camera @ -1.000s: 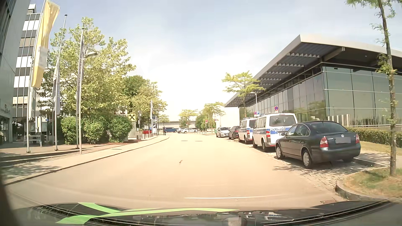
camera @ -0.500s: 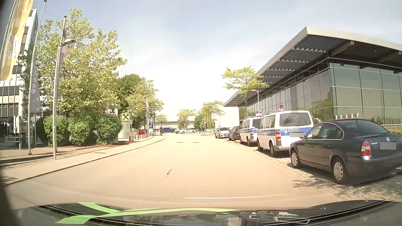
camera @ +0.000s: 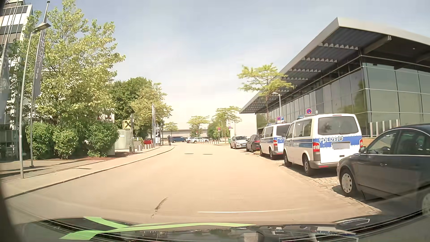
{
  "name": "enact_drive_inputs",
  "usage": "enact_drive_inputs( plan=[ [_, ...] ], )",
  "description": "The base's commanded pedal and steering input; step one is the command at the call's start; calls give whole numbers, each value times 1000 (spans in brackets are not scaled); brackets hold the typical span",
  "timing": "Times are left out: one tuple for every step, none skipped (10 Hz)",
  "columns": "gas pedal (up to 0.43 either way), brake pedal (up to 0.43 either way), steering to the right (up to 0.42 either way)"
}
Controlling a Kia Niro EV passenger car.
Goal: Follow the waypoints while adhering to traffic rules and regulations
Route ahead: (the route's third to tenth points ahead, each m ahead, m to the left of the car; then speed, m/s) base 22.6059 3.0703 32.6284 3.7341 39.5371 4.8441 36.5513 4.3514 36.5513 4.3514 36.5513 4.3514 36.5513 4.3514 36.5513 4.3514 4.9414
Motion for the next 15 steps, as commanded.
enact_drive_inputs(
  plan=[
    [110, 0, -11],
    [110, 0, -13],
    [110, 0, -13],
    [110, 0, -13],
    [110, 0, -14],
    [110, 0, -14],
    [110, 0, -12],
    [110, 0, -12],
    [110, 0, -12],
    [110, 0, -12],
    [110, 0, -13],
    [110, 0, -13],
    [110, 0, -13],
    [110, 0, -15],
    [110, 0, -16]
  ],
)
